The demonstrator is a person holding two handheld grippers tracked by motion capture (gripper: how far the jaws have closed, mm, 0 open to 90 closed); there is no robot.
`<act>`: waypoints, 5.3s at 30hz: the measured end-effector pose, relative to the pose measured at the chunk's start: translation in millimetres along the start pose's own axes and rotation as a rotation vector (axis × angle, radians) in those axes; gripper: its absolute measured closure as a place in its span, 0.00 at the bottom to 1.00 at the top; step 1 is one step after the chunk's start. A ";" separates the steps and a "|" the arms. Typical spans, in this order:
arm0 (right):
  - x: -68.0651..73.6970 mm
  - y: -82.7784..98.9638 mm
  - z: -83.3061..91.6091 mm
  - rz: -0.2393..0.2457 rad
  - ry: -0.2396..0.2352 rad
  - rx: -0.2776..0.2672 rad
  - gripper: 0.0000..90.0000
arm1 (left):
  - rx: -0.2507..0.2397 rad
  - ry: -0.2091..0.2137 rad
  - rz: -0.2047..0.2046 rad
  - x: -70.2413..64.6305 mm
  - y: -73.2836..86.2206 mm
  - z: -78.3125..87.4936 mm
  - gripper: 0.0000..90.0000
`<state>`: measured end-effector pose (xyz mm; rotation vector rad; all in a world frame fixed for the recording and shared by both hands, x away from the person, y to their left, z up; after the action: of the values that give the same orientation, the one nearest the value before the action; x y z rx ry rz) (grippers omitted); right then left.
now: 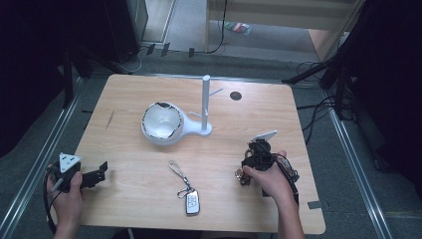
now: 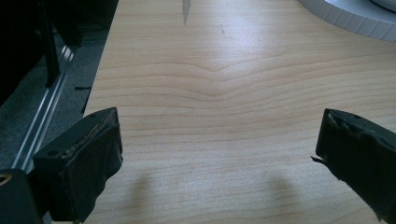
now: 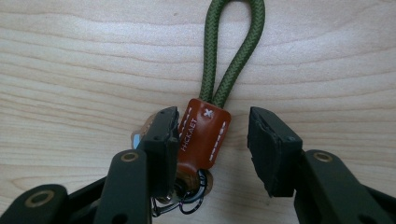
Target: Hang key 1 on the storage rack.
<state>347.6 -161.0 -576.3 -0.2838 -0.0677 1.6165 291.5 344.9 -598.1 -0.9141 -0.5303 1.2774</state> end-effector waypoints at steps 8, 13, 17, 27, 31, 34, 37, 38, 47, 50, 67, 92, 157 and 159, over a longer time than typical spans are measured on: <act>3.9 0.9 0.3 -0.018 -0.007 0.005 0.68 | 0.001 0.000 0.000 0.0 0.0 -0.3 0.01; 5.8 2.6 -0.5 -0.010 -0.013 0.010 0.67 | -0.001 0.000 0.005 -0.1 0.0 -0.2 0.01; 7.6 3.4 -3.1 0.003 -0.012 0.006 0.66 | 0.001 0.000 0.004 -0.1 0.1 -0.2 0.01; 10.4 5.5 -5.6 0.000 -0.009 -0.010 0.74 | -0.001 0.000 0.007 0.0 0.0 -0.3 0.01; 9.2 5.2 -6.1 0.015 0.011 -0.043 0.77 | -0.001 0.000 0.007 0.1 0.0 -0.3 0.01; 9.0 5.4 -6.0 0.015 0.011 -0.050 0.77 | -0.005 0.002 0.009 0.2 -0.2 -0.2 0.01; 7.3 4.7 -5.3 0.003 -0.015 -0.064 0.78 | -0.003 0.002 0.011 0.3 -0.1 -0.3 0.01; 6.3 4.1 -4.7 -0.001 -0.017 -0.071 0.78 | -0.004 0.001 0.010 0.3 -0.2 -0.3 0.01; -2.9 -10.6 14.7 -0.016 0.006 -0.263 0.78 | -0.002 0.002 0.011 0.6 -0.2 -0.2 0.01; -5.5 -15.7 21.2 -0.005 0.042 -0.344 0.78 | -0.003 0.001 0.011 0.6 -0.3 -0.3 0.01; 7.8 -32.8 56.2 0.044 0.004 -0.670 0.78 | -0.004 -0.003 0.006 0.3 -0.4 -0.4 0.01; 13.4 -52.7 92.0 -0.025 -0.152 -0.856 0.78 | -0.027 -0.013 0.009 0.5 -1.1 1.8 0.01; 62.6 -116.1 105.3 0.044 -0.358 -0.851 0.78 | -0.020 0.008 0.016 0.4 -0.8 1.0 0.01; 63.6 -115.8 104.4 0.047 -0.364 -0.846 0.78 | -0.021 0.008 0.016 0.4 -0.8 1.0 0.01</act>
<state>434.6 -76.5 -459.4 -0.6315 -1.0421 1.5965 291.3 345.6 -597.0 -0.9421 -0.5322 1.2846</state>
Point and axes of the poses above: each handheld gripper's, and its own axes: z roughly backward along the jaws, y roughly out of its underside, x roughly to its left, the point moved 8 cm from there along -z, roughly forward along the jaws, and after that the axes turned 14 degrees about y, right-handed, at the moved point
